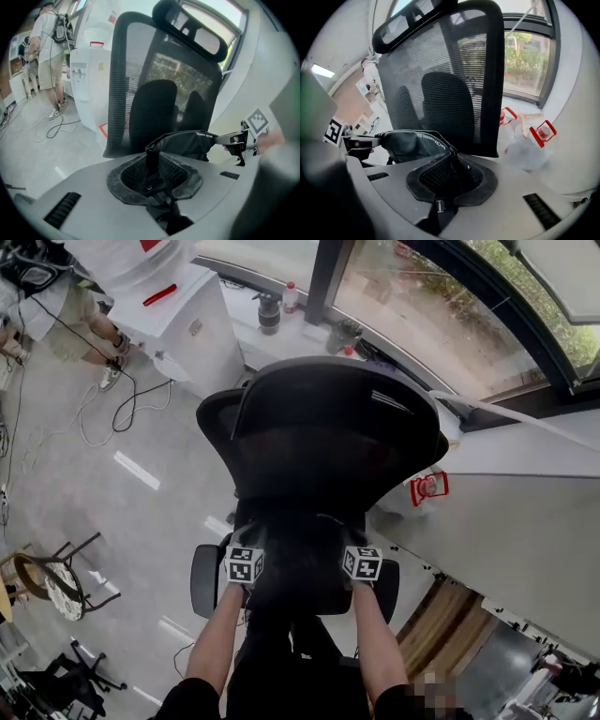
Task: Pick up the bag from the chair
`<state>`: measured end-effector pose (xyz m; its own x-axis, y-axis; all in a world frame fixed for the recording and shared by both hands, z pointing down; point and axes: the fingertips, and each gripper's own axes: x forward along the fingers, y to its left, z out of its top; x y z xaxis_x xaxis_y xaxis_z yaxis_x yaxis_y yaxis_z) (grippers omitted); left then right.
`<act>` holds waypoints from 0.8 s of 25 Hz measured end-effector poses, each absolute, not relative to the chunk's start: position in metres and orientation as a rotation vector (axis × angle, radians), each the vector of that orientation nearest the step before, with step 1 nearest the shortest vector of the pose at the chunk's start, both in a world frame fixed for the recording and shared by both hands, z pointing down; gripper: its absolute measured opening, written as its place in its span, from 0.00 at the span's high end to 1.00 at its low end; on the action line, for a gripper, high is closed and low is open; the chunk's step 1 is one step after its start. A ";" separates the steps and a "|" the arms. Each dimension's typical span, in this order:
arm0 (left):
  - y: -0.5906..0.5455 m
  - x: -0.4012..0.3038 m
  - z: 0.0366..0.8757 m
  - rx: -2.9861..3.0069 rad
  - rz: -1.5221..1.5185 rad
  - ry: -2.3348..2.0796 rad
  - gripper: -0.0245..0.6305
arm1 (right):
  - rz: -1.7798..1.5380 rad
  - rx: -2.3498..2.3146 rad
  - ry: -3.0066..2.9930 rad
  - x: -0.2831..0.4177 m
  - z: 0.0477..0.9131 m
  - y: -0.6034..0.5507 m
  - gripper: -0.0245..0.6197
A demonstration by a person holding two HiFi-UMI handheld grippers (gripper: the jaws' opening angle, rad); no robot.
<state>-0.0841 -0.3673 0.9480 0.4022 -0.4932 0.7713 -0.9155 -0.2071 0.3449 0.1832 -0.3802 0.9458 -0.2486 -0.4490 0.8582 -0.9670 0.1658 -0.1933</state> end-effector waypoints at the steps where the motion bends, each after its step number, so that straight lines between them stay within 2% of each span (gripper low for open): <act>1: -0.361 -0.084 0.942 1.852 0.639 -1.214 0.86 | 1.010 1.338 -1.806 0.183 0.941 -0.375 0.91; 8: -0.323 -0.084 0.890 1.951 0.549 -1.229 0.88 | 0.908 1.294 -1.947 0.180 0.892 -0.348 0.91; 20: -0.210 -0.080 0.735 2.118 0.404 -1.386 0.88 | 0.768 1.275 -2.209 0.183 0.748 -0.252 0.91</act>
<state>-0.0798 -0.2100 0.7350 0.4170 -0.7349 0.5349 -0.9072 -0.3001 0.2950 0.1826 -0.2523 0.7476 -0.4551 -0.6168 0.6422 -0.8822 0.4105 -0.2308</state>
